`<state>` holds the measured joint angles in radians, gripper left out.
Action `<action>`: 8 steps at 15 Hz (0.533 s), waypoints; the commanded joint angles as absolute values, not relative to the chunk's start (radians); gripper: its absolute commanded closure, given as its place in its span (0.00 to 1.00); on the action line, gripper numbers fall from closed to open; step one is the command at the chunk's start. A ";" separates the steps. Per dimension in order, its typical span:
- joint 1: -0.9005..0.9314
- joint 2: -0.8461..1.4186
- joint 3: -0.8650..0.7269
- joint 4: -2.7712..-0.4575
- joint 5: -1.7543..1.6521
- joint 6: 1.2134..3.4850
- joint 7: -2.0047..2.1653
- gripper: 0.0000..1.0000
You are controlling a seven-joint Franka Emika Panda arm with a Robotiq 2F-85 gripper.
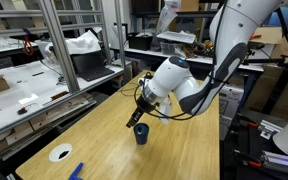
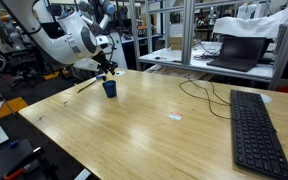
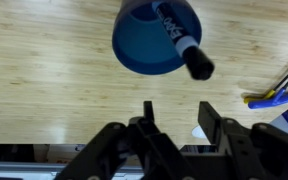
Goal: Put the marker in the cup
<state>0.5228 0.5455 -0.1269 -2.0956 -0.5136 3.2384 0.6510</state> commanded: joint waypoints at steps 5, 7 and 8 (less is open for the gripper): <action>0.295 0.508 0.151 -2.085 -0.262 2.966 0.426 0.00; 0.271 0.495 0.178 -2.043 -0.128 2.821 0.319 0.00; 0.261 0.486 0.183 -2.023 -0.085 2.759 0.282 0.00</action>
